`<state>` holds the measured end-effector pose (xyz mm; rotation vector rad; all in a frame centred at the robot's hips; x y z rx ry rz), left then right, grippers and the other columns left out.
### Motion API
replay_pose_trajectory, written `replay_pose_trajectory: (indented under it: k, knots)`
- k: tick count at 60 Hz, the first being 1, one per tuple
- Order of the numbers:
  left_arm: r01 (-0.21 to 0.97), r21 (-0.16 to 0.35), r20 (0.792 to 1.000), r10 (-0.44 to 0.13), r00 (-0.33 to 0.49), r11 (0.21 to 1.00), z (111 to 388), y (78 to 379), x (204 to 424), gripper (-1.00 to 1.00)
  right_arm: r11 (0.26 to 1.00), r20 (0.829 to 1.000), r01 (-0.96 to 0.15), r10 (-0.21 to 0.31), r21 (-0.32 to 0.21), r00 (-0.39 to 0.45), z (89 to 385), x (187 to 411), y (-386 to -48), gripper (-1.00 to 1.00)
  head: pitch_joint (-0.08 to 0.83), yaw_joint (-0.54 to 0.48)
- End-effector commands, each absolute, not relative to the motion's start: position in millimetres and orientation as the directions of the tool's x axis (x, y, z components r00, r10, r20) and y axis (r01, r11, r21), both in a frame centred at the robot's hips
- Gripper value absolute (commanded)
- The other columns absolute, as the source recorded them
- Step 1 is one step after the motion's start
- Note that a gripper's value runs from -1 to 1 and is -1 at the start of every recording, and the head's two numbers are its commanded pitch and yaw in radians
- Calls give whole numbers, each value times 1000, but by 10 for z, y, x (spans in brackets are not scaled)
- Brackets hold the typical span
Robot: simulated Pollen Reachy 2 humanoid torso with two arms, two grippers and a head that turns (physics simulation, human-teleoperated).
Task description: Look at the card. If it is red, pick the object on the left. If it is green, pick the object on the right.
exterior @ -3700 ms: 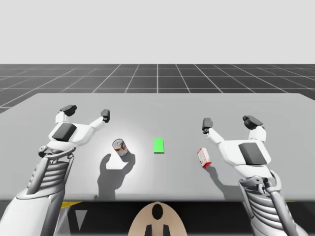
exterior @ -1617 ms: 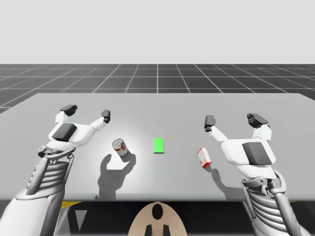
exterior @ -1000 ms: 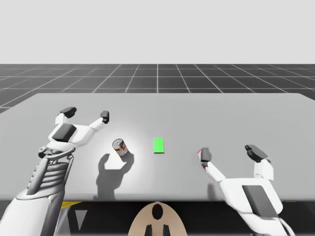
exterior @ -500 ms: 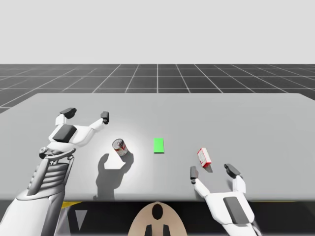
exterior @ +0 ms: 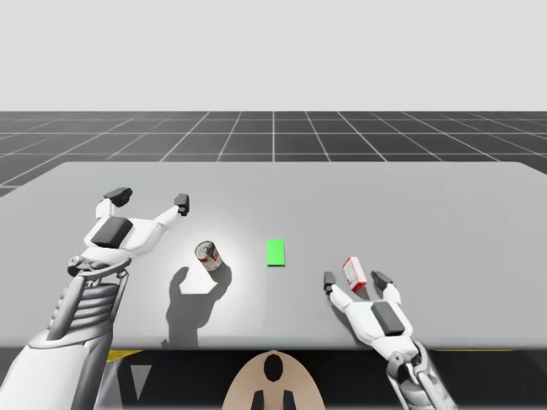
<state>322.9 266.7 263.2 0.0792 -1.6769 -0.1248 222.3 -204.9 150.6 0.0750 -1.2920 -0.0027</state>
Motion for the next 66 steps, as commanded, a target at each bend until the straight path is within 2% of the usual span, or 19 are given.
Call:
replay_pose_trajectory:
  k: [1,2,5,7,8,13,24,43,56,61,66]
  knots:
    - [21,127,986,-124,-110,992,2631,2667,3229,-1000,993,942,-34,-94,111,323,1462,2358,-1975,-1000,723,-360]
    - [21,128,986,-125,-110,992,2630,2667,3230,-1000,993,942,-39,-89,107,323,1457,2361,-1976,-1000,723,-360]
    - [22,128,986,-125,-109,992,2630,2666,3231,-1000,993,943,-56,-79,103,324,1440,2357,-1979,-761,724,-360]
    - [22,128,986,-125,-109,991,2630,2665,3232,-1000,994,947,-48,-80,100,311,1424,2340,-1981,961,724,-360]
    - [22,128,986,-125,-109,992,2629,2665,3232,-1000,993,948,-62,-80,104,307,1418,2339,-1991,998,724,-360]
    - [23,129,986,-126,-109,991,2628,2664,3231,-1000,988,945,-76,-102,132,310,1403,2335,-2015,1000,723,-362]
    - [22,129,986,-126,-109,991,2627,2666,3231,-1000,988,944,-81,-101,133,315,1393,2330,-2023,1000,687,-368]
    - [25,136,986,-133,-105,990,2613,2660,3249,-1000,989,946,-83,-93,125,311,1375,2340,-2030,1000,352,-399]
    - [25,133,986,-130,-108,991,2621,2672,3253,-1000,990,955,-90,-80,110,286,1402,2325,-2032,1000,305,-419]
    - [25,132,986,-129,-107,991,2622,2676,3254,-1000,990,962,-96,-77,105,260,1490,2313,-2040,1000,302,-415]
    - [24,132,986,-129,-106,991,2622,2676,3257,-1000,991,977,-102,-68,90,201,1711,2315,-2070,1000,300,-411]
